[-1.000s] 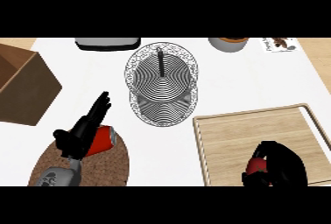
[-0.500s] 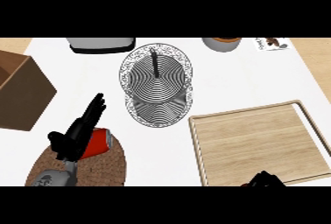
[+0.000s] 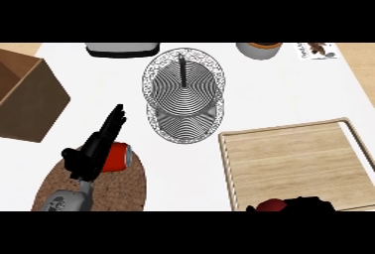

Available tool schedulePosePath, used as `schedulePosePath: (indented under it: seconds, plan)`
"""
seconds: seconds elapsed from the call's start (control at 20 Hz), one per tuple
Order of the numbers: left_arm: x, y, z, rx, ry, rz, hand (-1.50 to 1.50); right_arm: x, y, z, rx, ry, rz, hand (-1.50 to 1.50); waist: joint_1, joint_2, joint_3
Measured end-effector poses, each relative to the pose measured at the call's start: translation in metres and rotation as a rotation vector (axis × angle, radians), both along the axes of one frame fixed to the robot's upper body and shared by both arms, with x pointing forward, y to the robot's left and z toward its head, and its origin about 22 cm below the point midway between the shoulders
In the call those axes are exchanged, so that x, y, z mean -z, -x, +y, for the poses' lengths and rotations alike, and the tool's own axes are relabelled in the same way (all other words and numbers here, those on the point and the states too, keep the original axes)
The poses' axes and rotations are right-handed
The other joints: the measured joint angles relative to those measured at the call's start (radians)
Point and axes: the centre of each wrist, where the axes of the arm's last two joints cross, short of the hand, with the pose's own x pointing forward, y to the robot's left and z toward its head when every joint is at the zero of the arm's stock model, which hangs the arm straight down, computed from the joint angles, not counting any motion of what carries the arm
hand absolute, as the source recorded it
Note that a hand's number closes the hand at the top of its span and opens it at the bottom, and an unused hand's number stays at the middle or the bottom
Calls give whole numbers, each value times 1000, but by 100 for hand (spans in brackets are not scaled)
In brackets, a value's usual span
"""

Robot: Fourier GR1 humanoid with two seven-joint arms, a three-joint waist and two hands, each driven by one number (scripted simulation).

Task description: Pick the tomato from the tray and place it in the tiered basket

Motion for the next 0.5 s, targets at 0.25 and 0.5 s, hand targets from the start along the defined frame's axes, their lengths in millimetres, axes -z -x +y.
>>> schedulePosePath:
  seconds: [0.25,0.5]
  plan:
    - [-5,-5,-2,20,2,1,0,-21,-5,5,-20,17,-103,150,22,8,-1]
    - [-7,-7,-10,50,0,-8,0,-33,-26,7,-25,10,-154,150,43,16,-1]
